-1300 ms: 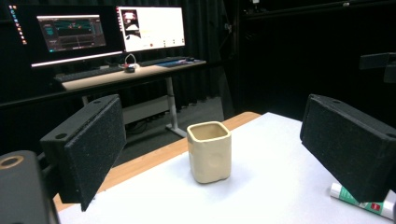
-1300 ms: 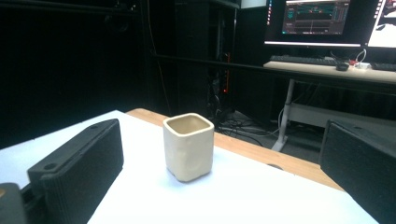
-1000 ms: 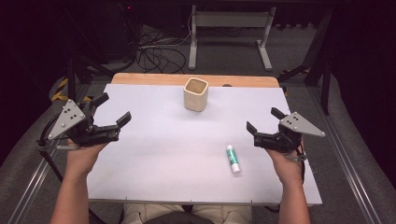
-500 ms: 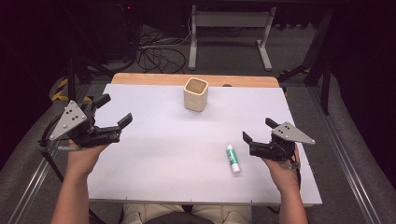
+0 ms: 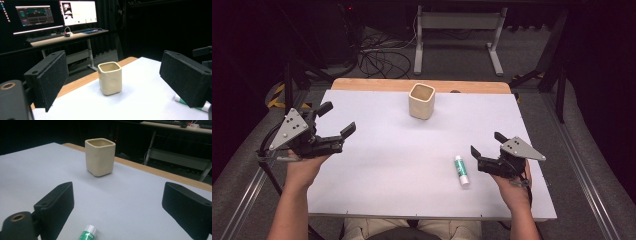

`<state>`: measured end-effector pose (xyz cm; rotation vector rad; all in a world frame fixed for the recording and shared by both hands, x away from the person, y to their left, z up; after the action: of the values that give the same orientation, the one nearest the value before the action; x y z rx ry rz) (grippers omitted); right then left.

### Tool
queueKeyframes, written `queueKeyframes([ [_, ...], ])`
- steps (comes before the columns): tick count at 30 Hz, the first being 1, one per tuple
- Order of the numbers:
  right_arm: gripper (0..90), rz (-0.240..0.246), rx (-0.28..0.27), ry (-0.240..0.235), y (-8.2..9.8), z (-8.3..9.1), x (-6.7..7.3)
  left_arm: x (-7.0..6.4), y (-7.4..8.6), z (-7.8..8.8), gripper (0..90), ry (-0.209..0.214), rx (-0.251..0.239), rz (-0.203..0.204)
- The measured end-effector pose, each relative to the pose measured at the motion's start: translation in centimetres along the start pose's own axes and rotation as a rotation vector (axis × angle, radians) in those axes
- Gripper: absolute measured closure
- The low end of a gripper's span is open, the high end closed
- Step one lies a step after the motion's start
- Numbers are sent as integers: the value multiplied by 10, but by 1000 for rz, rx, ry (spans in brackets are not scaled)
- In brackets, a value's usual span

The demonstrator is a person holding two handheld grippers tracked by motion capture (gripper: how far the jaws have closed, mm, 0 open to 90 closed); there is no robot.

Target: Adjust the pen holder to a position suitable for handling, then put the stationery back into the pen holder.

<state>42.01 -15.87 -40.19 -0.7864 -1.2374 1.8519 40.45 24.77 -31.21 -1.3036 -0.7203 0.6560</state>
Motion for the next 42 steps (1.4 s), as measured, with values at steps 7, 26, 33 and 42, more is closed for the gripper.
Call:
queueKeyframes([
  [7,140,-8,30,-17,11,-3,6,0,4,-4,97,4,8,0],
  [26,165,-22,101,-20,32,-7,12,1,10,-9,104,14,19,9],
  [33,183,-29,146,-32,47,-4,17,-1,10,-11,105,13,17,9],
  [42,185,-30,173,-37,54,-5,21,-2,10,-11,104,11,19,5],
])
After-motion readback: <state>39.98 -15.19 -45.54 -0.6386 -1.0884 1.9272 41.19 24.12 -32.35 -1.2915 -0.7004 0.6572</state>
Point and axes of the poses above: each handheld gripper's, and its own axes: z roughly backward along the jaws, y roughly out of its underside, x roughly to its left, the point moved 8 cm from there along -z, roughly forward along the jaws, and after that the axes turned 4 degrees about x, right-handed, at the moved point
